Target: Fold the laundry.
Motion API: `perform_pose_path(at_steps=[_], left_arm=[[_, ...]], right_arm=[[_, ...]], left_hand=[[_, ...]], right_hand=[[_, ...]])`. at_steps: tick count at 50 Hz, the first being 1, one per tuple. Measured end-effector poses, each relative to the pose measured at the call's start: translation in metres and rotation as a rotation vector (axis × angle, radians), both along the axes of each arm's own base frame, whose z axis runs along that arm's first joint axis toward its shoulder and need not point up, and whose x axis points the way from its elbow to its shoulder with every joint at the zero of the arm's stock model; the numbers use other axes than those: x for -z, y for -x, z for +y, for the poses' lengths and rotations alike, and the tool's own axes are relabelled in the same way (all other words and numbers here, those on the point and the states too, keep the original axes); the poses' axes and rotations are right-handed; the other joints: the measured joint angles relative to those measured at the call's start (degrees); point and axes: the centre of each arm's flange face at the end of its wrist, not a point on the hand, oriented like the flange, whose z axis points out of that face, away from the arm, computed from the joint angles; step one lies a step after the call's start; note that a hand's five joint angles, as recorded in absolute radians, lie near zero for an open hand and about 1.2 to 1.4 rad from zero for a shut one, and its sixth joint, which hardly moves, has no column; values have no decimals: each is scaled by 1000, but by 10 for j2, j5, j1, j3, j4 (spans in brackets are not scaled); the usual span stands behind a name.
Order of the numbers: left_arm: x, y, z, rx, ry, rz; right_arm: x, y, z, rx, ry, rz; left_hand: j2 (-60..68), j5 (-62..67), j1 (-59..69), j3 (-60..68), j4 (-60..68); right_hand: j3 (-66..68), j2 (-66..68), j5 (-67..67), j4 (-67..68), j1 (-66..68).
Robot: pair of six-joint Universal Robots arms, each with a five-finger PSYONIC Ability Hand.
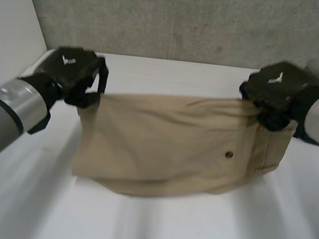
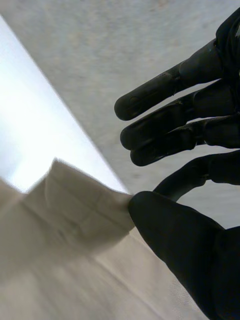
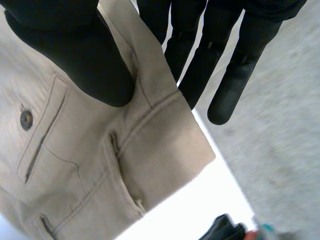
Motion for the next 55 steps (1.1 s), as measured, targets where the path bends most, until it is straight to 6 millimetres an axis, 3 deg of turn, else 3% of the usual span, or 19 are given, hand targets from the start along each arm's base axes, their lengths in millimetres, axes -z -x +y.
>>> perform_pose_path(at_steps=[1, 4, 7, 11, 14, 17, 20, 22, 23, 26, 28, 29, 33, 38, 44, 55], left_arm=[[17, 0, -6, -25, -9, -79], [30, 0, -14, -47, -12, -142], [55, 9, -40, -84, 15, -258], [62, 28, -67, -102, 92, -280], [49, 45, -91, -120, 210, -236], [18, 59, -113, -146, 369, -147], [-16, 67, -124, -168, 519, -36], [-28, 71, -124, -171, 569, 13], [-33, 73, -123, -170, 584, 37], [-25, 80, -114, -152, 541, 66], [-16, 81, -110, -146, 496, 58], [-1, 80, -103, -141, 426, 35], [38, 74, -84, -136, 216, -29], [73, 64, -62, -137, -33, -21], [90, 63, -54, -119, -172, 56], [113, 82, -67, -25, -206, 91]], right_arm=[[16, -3, -6, 1, -45, 40], [27, -6, -12, 3, -70, 65], [47, -16, -29, 16, -80, 95], [52, -29, -52, 46, -2, 76], [45, -41, -73, 78, 125, 8], [23, -53, -97, 112, 325, -123], [7, -60, -108, 130, 461, -222], [4, -62, -110, 132, 498, -252], [4, -64, -109, 129, 509, -263], [14, -70, -101, 108, 496, -270], [20, -71, -96, 98, 478, -262], [29, -73, -89, 86, 450, -249], [40, -71, -71, 67, 400, -224], [31, -63, -51, 59, 391, -225], [14, -54, -31, 42, 409, -244], [-10, -43, 15, -63, 402, -333]], left_hand=[[0, 0, 0, 2, 0], [1, 0, 0, 2, 1], [2, 5, 0, 3, 2], [2, 5, 0, 3, 2], [2, 5, 0, 3, 2], [2, 5, 0, 3, 2], [2, 5, 0, 3, 2], [0, 4, 0, 2, 1], [-29, -24, -31, -27, -29], [-352, -330, -376, -335, -341], [-395, -375, -416, -378, -385], [-487, -482, -482, -481, -492], [-535, -535, -504, -531, -539], [-538, -537, -507, -533, -541], [-538, -537, -507, -533, -541], [-538, -537, -507, -533, -542]], right_hand=[[0, 0, 3, 0, 0], [0, 0, 5, 0, 0], [0, 0, 9, 0, 0], [1, 0, 9, 0, 0], [1, 0, 9, 0, 0], [1, 0, 9, 1, 0], [1, 0, 9, 1, 0], [1, 0, 10, 2, 0], [1, 0, 11, 2, 0], [1, 0, 11, 2, 0], [2, 0, 11, 2, 0], [3, 2, 11, 2, 0], [5, 6, 11, 2, 0], [5, 6, 11, 2, 0], [5, 6, 11, 2, 0], [5, 6, 11, 2, 0]])
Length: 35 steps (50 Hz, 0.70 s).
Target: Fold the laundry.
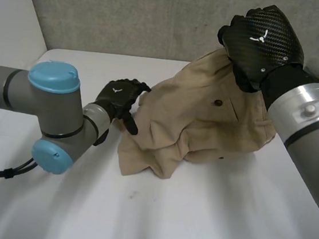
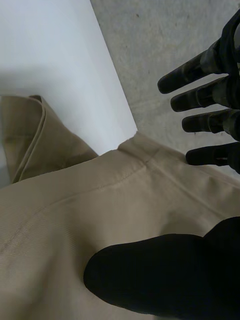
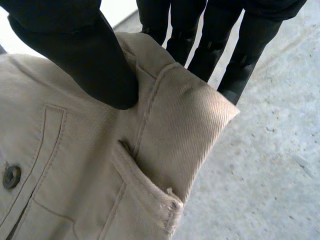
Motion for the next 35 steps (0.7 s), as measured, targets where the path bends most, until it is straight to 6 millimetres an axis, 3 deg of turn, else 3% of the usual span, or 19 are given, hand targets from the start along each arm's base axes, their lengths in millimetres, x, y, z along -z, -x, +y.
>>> perform_pose_path(at_steps=[5, 8, 10, 13, 14, 22, 29, 33, 34, 35], left_arm=[[10, 9, -1, 42, -2, 3], [14, 13, -1, 58, -2, 5], [17, 15, 0, 72, -2, 8], [19, 17, 0, 85, -1, 12], [19, 18, 1, 95, -3, 14], [16, 20, 9, 159, -9, 23], [-27, 1, 0, 55, 76, 36], [-80, -33, 4, -67, 175, 31], [-80, -33, 4, -67, 175, 31], [-100, -47, 13, -99, 214, 16]], right_arm=[[-1, 3, 11, -44, -14, -17], [0, 5, 13, -51, -21, -20], [2, 6, 13, -52, -28, -19], [3, 7, 13, -51, -32, -16], [4, 7, 12, -50, -34, -15], [1, 8, 9, -39, -24, -14], [-5, 19, -7, 19, -49, 5], [-8, 34, -19, 78, -146, 63], [-8, 34, -19, 78, -146, 63], [-9, 39, -21, 98, -185, 95]], left_hand=[[16, 24, 18, 13, 17], [103, 107, 110, 92, 99], [285, 282, 306, 274, 281], [401, 402, 412, 398, 404], [496, 491, 497, 487, 494], [536, 520, 505, 532, 542], [537, 520, 505, 533, 542], [538, 520, 505, 534, 542], [538, 520, 505, 534, 542], [538, 520, 505, 534, 542]], right_hand=[[0, 0, 0, 0, 0], [0, 0, 0, 0, 0], [0, 0, 0, 0, 0], [0, 0, 0, 0, 0], [0, 0, 0, 0, 0], [0, 0, 0, 0, 0], [0, 0, 0, 0, 0], [0, 0, 0, 0, 0], [0, 0, 0, 0, 0], [0, 0, 0, 0, 0]])
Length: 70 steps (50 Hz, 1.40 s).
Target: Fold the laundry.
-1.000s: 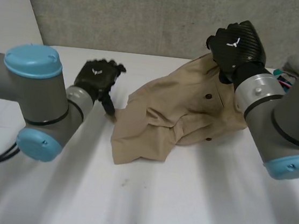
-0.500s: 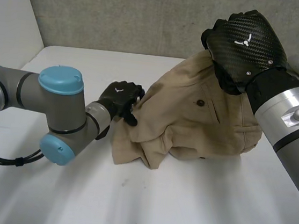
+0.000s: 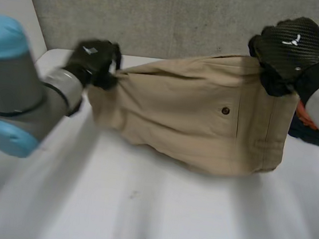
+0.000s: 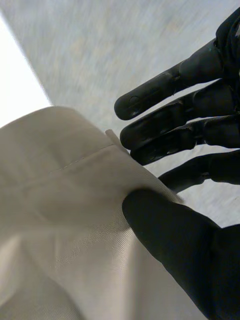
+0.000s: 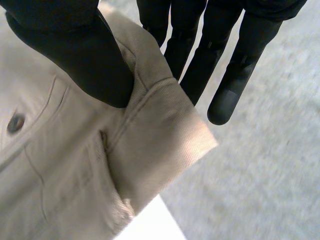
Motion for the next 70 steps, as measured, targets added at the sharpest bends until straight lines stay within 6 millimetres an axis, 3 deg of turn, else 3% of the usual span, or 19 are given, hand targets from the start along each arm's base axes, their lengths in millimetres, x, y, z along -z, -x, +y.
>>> perform_pose_path(at_steps=[3, 6, 10, 13, 18, 21, 24, 27, 28, 32, 38, 41, 44, 47, 53, 55, 59, 64, 70], left_arm=[[-24, -19, 26, -31, 46, -55], [-30, -29, 47, -33, 53, -120], [-20, -36, 66, -19, 18, -209], [6, -39, 76, 5, -61, -313], [42, -32, 61, 25, -133, -404], [57, -22, 32, 14, -109, -417], [55, -11, 0, -24, -23, -391], [38, 0, -30, -80, 111, -337], [18, 6, -49, -121, 224, -284], [-36, 16, -76, -203, 508, -138], [-105, 17, -78, -286, 897, 75], [-110, 16, -74, -296, 957, 110], [-97, 17, -70, -286, 932, 99], [-66, 20, -65, -259, 829, 45], [19, 18, -44, -191, 542, -112], [54, 15, -28, -161, 420, -179], [100, 6, 1, -123, 231, -283], [129, -11, 35, -119, 42, -393], [117, -28, 66, -137, -75, -467]], right_arm=[[0, 9, 1, 26, -68, 76], [4, 13, 5, 31, -113, 144], [18, 15, 10, 21, -179, 228], [43, 14, 12, -6, -272, 317], [76, 8, 2, -34, -369, 371], [93, -1, -17, -31, -378, 360], [96, -10, -40, -1, -319, 316], [83, -21, -70, 54, -178, 230], [69, -27, -86, 88, -68, 164], [18, -37, -117, 151, 256, -37], [-46, -41, -125, 159, 636, -287], [-53, -44, -123, 136, 686, -332], [-43, -50, -120, 94, 658, -342], [-19, -57, -118, 48, 572, -320], [56, -64, -115, 4, 295, -210], [96, -63, -110, 6, 146, -142], [150, -58, -96, 16, -77, -30], [191, -46, -71, 23, -273, 85], [201, -33, -45, 19, -357, 138]], left_hand=[[2, 0, 0, 0, 0], [2, 0, 0, 1, 2], [2, 0, 0, 1, 2], [2, 0, 0, 1, 2], [2, 0, 0, 1, 2], [2, 0, 0, 1, 2], [2, 0, 0, 1, 2], [2, 0, 0, 1, 2], [2, 0, 0, 1, 2], [2, 0, 0, 1, 2], [2, 0, 0, 1, 2], [2, 0, 0, 1, 2], [2, 0, 0, 1, 2], [2, 0, 0, 1, 2], [2, 0, 0, 1, 2], [2, 0, 0, 1, 2], [2, 0, 0, 1, 2], [1, 0, 0, 1, 1], [-336, -302, -323, -323, -331]], right_hand=[[0, 0, 0, 0, 0], [0, 0, 0, 0, 0], [0, 0, 0, 0, 0], [0, 0, 0, 0, 0], [0, 0, 0, 0, 0], [0, 0, 0, 0, 0], [0, 0, 0, 0, 0], [0, 0, 0, 0, 0], [0, 0, 0, 0, 0], [0, 0, 0, 0, 0], [0, 0, 0, 0, 0], [0, 0, 0, 0, 0], [0, 0, 5, 0, 0], [0, 0, 6, 0, 0], [0, 3, 6, 0, 0], [0, 3, 6, 0, 0], [1, 3, 6, 0, 0], [1, 3, 6, 0, 0], [1, 3, 6, 0, 0]])
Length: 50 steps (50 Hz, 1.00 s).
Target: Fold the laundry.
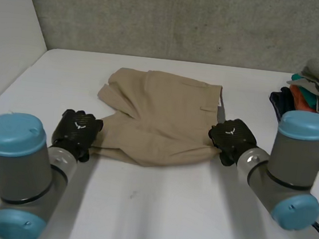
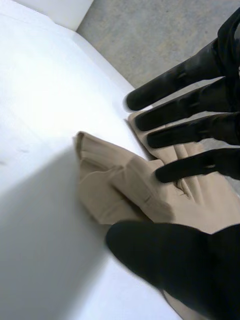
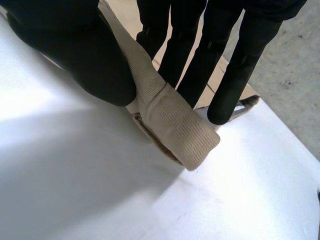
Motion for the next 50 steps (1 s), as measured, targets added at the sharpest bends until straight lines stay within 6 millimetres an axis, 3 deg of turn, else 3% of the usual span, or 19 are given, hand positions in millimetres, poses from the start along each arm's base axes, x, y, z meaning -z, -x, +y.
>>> perform_pose_path(at_steps=[3, 8, 12, 23, 28, 31, 33, 34, 37, 43, 49, 50], left_arm=[[-15, -4, 10, -3, -13, -5], [-36, -5, 11, 0, 8, 14], [-38, -2, 6, 24, 14, 27], [0, 8, -15, 95, -60, 23], [14, 7, -40, 98, -39, 42], [20, 7, -52, 115, -35, 56], [23, 8, -59, 137, -34, 66], [24, 9, -61, 145, -35, 70], [25, 9, -65, 162, -37, 76], [14, 3, -55, 152, -49, 71], [-12, -11, -14, 140, -107, 43], [-19, -16, 1, 142, -129, 31]], right_arm=[[-7, 6, 12, -2, 3, -3], [-14, 13, 29, -6, 18, -16], [-12, 16, 34, -7, 23, -21], [-9, 15, 34, -10, 32, -26], [-8, 15, 34, -10, 29, -22], [-7, 15, 35, -10, 26, -21], [-6, 15, 35, -9, 23, -21], [-6, 15, 35, -8, 23, -21], [-6, 16, 35, -5, 23, -19], [-8, 16, 34, -5, 29, -16], [-26, 17, 37, -23, 67, 14], [-33, 18, 41, -35, 79, 40]], left_hand=[[-81, -94, -73, -89, -92], [-83, -99, -73, -91, -96], [-83, -99, -73, -91, -96], [-78, -89, -67, -87, -88], [-55, -56, -35, -66, -57], [25, 20, 59, 15, 22], [227, 211, 268, 214, 221], [282, 264, 311, 268, 276], [335, 300, 322, 318, 329], [336, 300, 322, 319, 331], [336, 300, 322, 321, 331], [336, 300, 322, 321, 331]], right_hand=[[0, 0, 0, 0, 0], [0, 0, 0, 0, 0], [0, 0, 0, 0, 0], [0, 0, 0, 0, 0], [0, 0, 0, 0, 0], [0, 0, 0, 0, 0], [0, 0, 0, 0, 0], [0, 0, 0, 0, 0], [0, 0, 0, 0, 0], [0, 0, 0, 0, 0], [0, 0, 0, 0, 0], [0, 0, 0, 0, 0]])
